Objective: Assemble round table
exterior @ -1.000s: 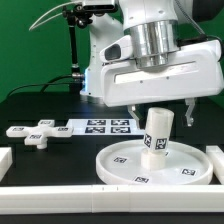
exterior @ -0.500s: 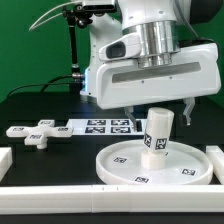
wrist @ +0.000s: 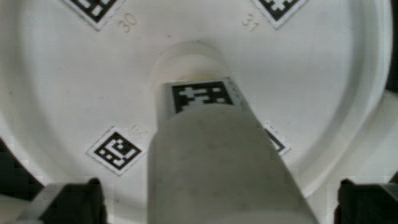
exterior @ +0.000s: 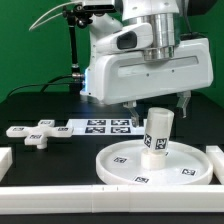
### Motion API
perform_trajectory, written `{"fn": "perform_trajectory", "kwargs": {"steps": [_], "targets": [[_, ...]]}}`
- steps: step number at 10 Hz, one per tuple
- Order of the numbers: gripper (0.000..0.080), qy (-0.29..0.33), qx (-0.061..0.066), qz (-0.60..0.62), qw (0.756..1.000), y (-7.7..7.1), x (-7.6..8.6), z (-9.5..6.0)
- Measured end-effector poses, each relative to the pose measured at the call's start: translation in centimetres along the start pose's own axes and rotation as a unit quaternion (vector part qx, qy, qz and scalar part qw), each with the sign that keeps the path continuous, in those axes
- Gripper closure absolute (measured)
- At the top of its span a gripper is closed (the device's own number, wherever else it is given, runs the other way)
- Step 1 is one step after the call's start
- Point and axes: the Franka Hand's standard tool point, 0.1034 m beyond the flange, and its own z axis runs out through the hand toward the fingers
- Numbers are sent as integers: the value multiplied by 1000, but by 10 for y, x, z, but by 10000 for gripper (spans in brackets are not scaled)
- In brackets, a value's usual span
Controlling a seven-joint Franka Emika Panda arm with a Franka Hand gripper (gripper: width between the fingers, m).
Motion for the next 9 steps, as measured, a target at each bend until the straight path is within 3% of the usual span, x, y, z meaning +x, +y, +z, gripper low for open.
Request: {"fn": "perform_trajectory", "kwargs": {"steps": [3,5,9], "targets": [[151,-2,-2,-80,997,2,-1,1],[151,-14,-13,-222,975,3,-2,2],[151,-36,-23,-392,919,-2,1,6]]}}
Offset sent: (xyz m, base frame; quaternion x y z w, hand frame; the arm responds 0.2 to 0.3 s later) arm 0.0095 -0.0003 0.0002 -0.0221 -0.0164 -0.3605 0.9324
